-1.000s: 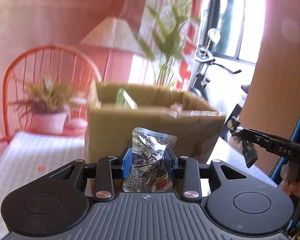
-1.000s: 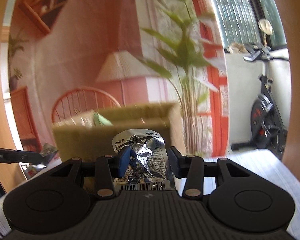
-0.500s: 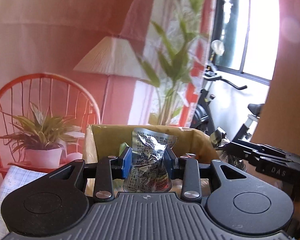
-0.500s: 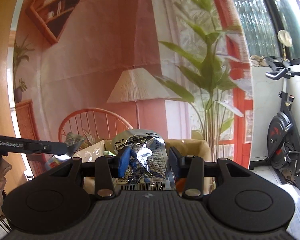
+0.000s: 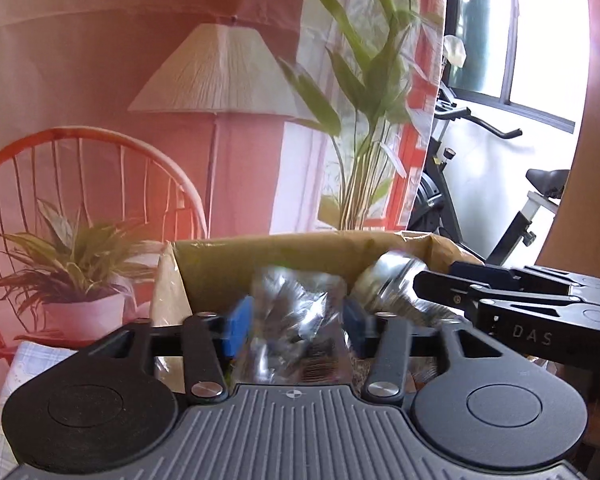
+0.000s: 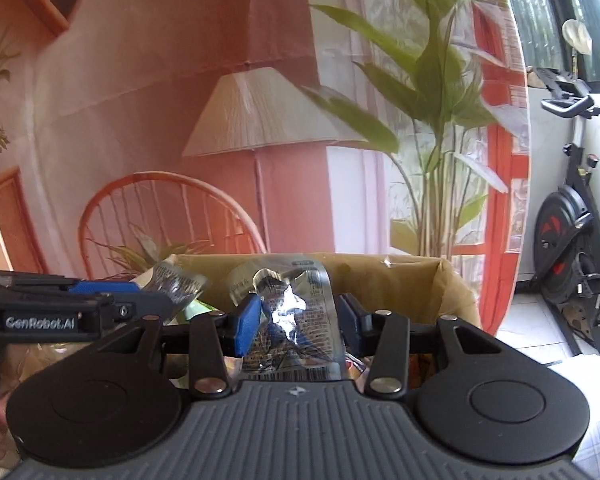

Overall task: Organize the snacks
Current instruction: 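Carry both foil packets over the box and open both tools to drop them, then move both open tools back toward the remaining snacks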

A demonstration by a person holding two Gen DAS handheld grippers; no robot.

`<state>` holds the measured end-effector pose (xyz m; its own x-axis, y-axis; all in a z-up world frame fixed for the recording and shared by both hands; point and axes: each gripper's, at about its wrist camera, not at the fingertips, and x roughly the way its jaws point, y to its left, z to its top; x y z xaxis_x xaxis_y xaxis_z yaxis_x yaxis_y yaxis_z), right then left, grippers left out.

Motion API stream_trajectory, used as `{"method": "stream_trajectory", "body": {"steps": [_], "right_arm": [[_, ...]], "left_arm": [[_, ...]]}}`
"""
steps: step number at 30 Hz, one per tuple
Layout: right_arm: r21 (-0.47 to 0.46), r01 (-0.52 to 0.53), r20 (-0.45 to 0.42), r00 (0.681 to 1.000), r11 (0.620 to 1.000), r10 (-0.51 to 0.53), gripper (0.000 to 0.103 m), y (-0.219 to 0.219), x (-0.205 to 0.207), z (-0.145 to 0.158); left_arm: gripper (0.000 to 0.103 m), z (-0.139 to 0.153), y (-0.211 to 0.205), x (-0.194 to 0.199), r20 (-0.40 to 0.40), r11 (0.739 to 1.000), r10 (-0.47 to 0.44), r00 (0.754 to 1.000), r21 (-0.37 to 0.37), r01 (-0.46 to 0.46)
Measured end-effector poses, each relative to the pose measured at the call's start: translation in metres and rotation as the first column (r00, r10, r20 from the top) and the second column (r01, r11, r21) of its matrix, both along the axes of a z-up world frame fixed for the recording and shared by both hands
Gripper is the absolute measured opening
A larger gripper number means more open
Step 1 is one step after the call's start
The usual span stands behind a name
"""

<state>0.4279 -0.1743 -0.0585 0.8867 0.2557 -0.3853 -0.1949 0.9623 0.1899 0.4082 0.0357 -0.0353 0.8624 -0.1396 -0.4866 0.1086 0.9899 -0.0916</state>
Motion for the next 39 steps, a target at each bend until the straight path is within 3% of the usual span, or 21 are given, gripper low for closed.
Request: {"method": "stream_trajectory", "body": {"steps": [1,6,13,19,23,28,34,39], "right_arm": [[0.003,0.004,0.006,1.000,1.000,-0.004,0.059,-0.001,-0.002,0.001],[0.010,0.000,0.041,0.999,1.000,0.000,0.059,-0.007,-0.022,0.007],[0.026,0.034,0.102,0.994,0.999,-0.037,0.059,-0.030,-0.077,0.010],[0.037,0.099,0.106,0.989,0.994,-0.103,0.059,-0.061,-0.130,-0.008],[0.001,0.135,0.063,0.989,0.991,-0.134,0.059,-0.075,-0.159,-0.035],[-0.026,0.158,-0.078,0.984,0.987,-0.160,0.059,-0.079,-0.179,-0.088],[-0.107,0.081,-0.249,0.963,0.991,-0.106,0.059,-0.061,-0.180,-0.152],[-0.168,0.080,-0.300,0.945,0.983,-0.128,0.073,-0.056,-0.177,-0.178]], "left_arm": [[0.069,0.001,0.002,-0.003,0.009,1.000,0.002,1.000,-0.007,-0.002],[0.070,0.009,0.015,-0.023,0.046,1.000,-0.003,0.999,-0.031,0.004],[0.070,0.020,0.028,-0.069,0.101,0.999,-0.047,0.994,0.008,0.047],[0.070,0.012,0.050,-0.107,0.097,0.999,-0.041,0.994,-0.009,0.042],[0.070,-0.001,0.066,-0.122,0.085,0.998,-0.011,0.996,-0.054,0.015],[0.070,-0.022,0.073,-0.127,0.042,0.996,0.030,0.999,-0.088,-0.026],[0.070,-0.047,0.073,-0.126,-0.020,0.995,0.041,0.999,-0.087,-0.042],[0.070,-0.060,0.074,-0.125,-0.060,0.994,0.041,0.997,-0.098,-0.047]]}}
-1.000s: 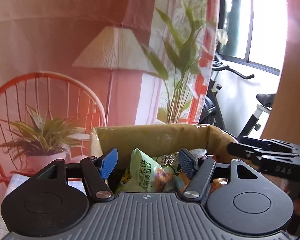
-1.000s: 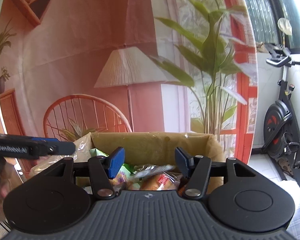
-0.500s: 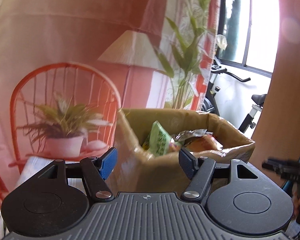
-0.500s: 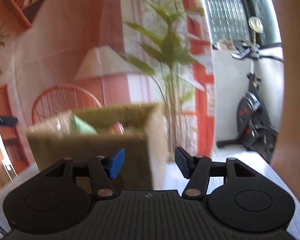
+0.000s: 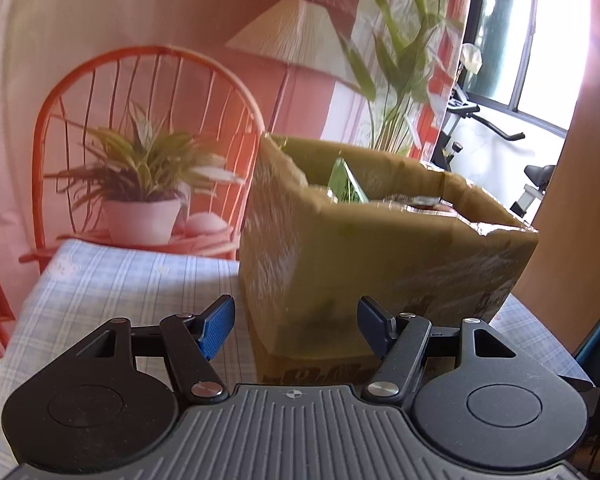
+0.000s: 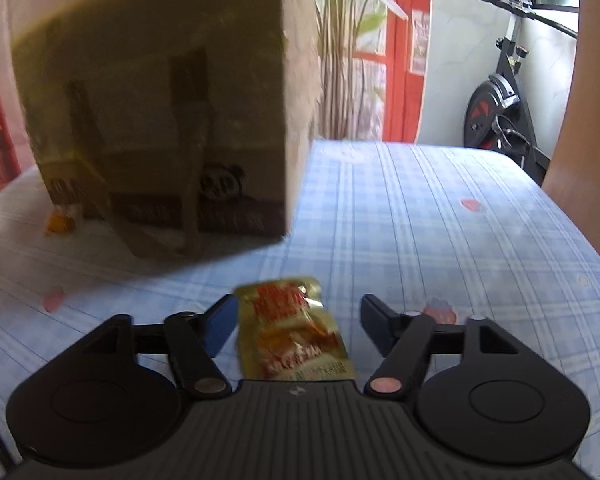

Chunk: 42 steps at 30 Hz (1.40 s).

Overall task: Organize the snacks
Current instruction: 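Move both open tools back toward the remaining snacks, then grasp the orange sausage packet with the left tool while the right tool grasps the red-yellow chip bag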

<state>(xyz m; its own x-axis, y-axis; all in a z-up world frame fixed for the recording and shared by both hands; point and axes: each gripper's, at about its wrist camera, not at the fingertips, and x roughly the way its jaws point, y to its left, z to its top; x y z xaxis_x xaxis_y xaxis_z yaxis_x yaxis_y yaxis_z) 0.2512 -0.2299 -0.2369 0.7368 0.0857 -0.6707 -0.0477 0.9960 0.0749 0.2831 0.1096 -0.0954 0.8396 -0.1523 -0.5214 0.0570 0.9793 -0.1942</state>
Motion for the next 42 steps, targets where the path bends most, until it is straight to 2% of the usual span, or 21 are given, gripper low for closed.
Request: {"method": "stream_trajectory", "body": {"steps": [3,14,18,22,25,29,33,42], "right_arm": [[0.001,0.002,-0.030,1.000,1.000,-0.002,0.074,-0.002,0.003,-0.009],[-0.026,-0.031,-0.021,0.999,0.999,0.030,0.074,0.002,0.007,-0.008],[-0.025,-0.051,-0.011,0.999,0.998,0.051,0.063,0.004,0.005,-0.007],[-0.030,-0.058,-0.004,0.998,0.998,0.058,0.058,0.006,0.004,-0.007],[-0.037,-0.084,0.006,0.996,0.996,0.084,0.049,0.011,0.002,-0.006],[-0.060,-0.110,0.019,0.994,0.992,0.111,0.049,0.017,0.000,-0.007],[-0.038,-0.114,0.017,0.993,0.993,0.114,0.049,0.013,0.003,-0.008],[-0.036,-0.117,0.019,0.993,0.992,0.118,0.049,0.012,0.003,-0.008]], "left_arm": [[0.070,-0.009,0.000,0.001,-0.022,1.000,0.002,1.000,-0.005,-0.002],[0.070,-0.050,-0.009,0.006,-0.123,1.000,-0.007,0.992,-0.016,0.005],[0.070,-0.063,-0.011,0.006,-0.158,1.000,-0.012,0.987,-0.013,0.010],[0.070,-0.072,-0.013,0.007,-0.184,1.000,-0.015,0.983,-0.004,0.015],[0.070,-0.079,-0.016,0.010,-0.199,1.000,-0.023,0.980,0.008,0.025],[0.070,-0.091,-0.023,0.015,-0.227,0.999,-0.024,0.974,0.027,0.031],[0.070,-0.101,-0.028,0.024,-0.245,0.999,-0.016,0.969,0.035,0.025],[0.070,-0.121,-0.038,0.057,-0.274,0.998,0.062,0.960,0.049,-0.051]]}}
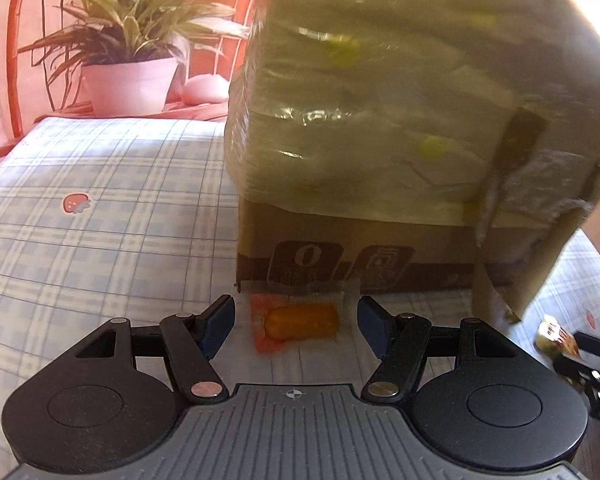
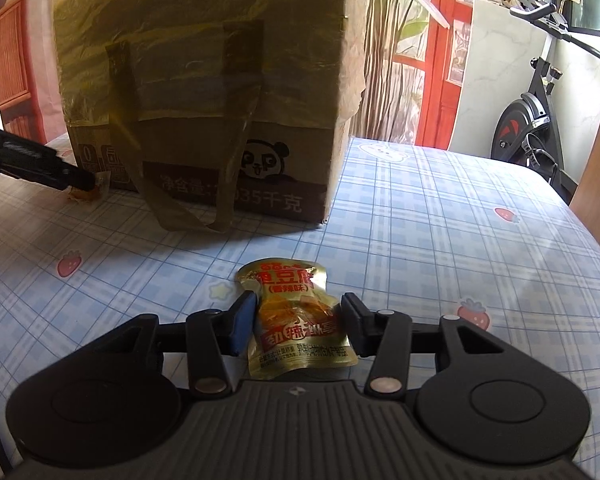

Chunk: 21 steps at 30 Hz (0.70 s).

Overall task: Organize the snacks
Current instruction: 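Grasp the orange sausage packet with the left tool while the right tool grasps the red-yellow chip bag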

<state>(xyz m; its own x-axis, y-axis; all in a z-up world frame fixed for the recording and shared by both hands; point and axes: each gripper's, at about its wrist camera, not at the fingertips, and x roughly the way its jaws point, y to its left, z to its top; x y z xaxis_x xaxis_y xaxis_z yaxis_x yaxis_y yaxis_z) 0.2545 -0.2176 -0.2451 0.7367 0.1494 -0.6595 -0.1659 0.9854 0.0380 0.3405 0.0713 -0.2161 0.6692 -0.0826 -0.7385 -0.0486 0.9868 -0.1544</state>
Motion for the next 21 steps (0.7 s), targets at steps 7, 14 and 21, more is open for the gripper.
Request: {"method": "stream_trajectory", "body": {"steps": [7,14,21], "right_arm": [[0.005,0.000,0.000,1.000,1.000,0.000,0.049,0.000,0.001,-0.001],[0.005,0.000,0.000,1.000,1.000,0.000,0.050,0.001,0.001,-0.001],[0.004,0.000,0.000,1.000,1.000,0.000,0.050,0.001,0.001,-0.001]], "left_arm": [[0.067,-0.005,-0.014,0.000,0.029,0.998,-0.014,0.999,0.066,0.012],[0.057,-0.001,-0.018,-0.025,0.044,0.995,-0.090,0.995,0.039,0.088],[0.057,0.005,-0.025,-0.059,0.066,0.996,-0.087,0.994,0.031,0.085]]}}
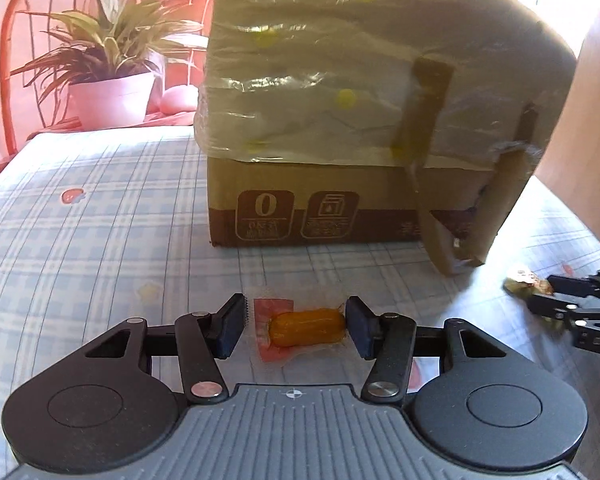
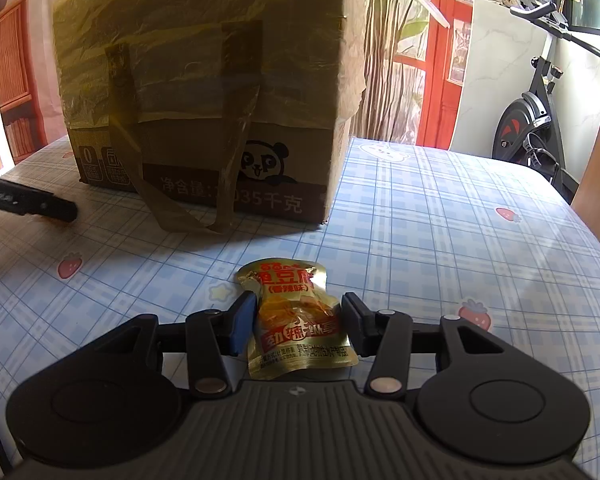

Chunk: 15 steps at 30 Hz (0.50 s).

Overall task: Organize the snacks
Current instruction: 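Grasp the orange sausage packet with the left tool while the right tool grasps the red-yellow chip bag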

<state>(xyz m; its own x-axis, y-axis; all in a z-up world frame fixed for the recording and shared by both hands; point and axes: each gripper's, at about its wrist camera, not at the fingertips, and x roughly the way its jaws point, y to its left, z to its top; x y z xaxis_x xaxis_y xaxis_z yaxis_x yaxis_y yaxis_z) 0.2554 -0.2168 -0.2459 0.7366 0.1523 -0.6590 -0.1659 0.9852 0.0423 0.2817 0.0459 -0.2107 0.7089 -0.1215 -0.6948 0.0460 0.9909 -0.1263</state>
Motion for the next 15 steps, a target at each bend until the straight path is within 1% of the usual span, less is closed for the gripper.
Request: {"method": "stream_trajectory", "body": {"steps": [8,15], "right_arm": [[-0.009,0.002,0.003,1.000,1.000,-0.002,0.049,0.001,-0.002,0.001],[-0.009,0.016,0.042,0.999,1.000,-0.015,0.049,0.000,-0.010,0.008]], "left_arm": [[0.057,0.015,-0.001,-0.031,0.020,0.999,0.026,0.999,-0.041,-0.025],[0.057,0.028,0.005,-0.042,0.043,0.998,0.043,0.998,-0.053,-0.040]]}}
